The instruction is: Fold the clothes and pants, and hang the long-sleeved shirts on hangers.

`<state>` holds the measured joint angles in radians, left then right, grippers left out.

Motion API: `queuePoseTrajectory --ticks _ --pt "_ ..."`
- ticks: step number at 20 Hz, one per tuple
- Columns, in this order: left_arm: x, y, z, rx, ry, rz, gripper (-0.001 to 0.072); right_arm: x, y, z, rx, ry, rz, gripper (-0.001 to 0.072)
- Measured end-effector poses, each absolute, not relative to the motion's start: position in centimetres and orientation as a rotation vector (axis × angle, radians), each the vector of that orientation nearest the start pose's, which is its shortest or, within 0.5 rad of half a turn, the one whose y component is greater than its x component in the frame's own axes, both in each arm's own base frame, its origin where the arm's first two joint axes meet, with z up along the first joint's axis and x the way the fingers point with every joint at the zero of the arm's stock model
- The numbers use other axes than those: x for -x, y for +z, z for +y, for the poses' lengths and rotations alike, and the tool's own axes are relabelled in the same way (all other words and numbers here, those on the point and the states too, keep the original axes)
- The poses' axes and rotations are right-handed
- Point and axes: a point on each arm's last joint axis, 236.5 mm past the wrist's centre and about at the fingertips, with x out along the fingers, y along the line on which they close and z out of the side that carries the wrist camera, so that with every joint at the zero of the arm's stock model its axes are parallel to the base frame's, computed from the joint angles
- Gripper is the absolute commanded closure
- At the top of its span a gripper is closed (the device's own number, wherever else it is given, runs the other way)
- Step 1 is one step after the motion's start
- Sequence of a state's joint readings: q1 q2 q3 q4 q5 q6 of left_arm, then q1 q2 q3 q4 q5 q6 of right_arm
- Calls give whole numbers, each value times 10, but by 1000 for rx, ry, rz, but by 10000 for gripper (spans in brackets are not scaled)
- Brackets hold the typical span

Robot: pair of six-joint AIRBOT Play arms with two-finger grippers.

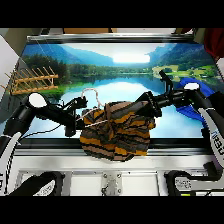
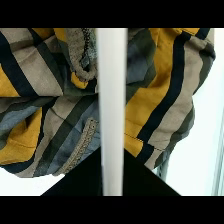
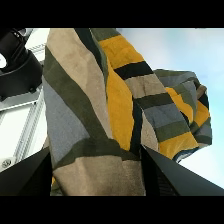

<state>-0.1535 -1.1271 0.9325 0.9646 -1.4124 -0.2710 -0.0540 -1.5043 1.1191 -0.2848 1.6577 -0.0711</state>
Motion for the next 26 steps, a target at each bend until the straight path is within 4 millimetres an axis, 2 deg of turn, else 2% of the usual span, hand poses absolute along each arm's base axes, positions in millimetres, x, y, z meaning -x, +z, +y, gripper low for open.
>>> queuePoseTrajectory --ticks 2,3,5,6,21,22,23,24,26 --pt "-245 18 -173 -548 -1378 976 694 -322 94 209 -64 1641 462 149" --pt "-245 18 -173 -548 -1378 977 693 -322 94 209 -65 1641 461 231" --pt "-245 18 -172 -549 -1378 977 694 -322 94 209 -65 1641 461 667" --pt "-245 18 -172 -548 -1378 978 693 -322 94 209 -60 1644 456 693" --pt "-245 17 -172 -550 -1377 980 691 -322 94 209 -58 1644 453 696" --pt "-245 17 -172 -551 -1377 980 633 -322 94 209 -58 1644 454 696" --pt "-245 17 -171 -554 -1377 979 386 -322 94 209 -60 1643 455 697" --pt "-248 17 -172 -559 -1369 971 266 -323 93 209 -66 1636 464 697" --pt "-247 17 -171 -556 -1371 976 267 -324 93 209 -62 1631 462 697"
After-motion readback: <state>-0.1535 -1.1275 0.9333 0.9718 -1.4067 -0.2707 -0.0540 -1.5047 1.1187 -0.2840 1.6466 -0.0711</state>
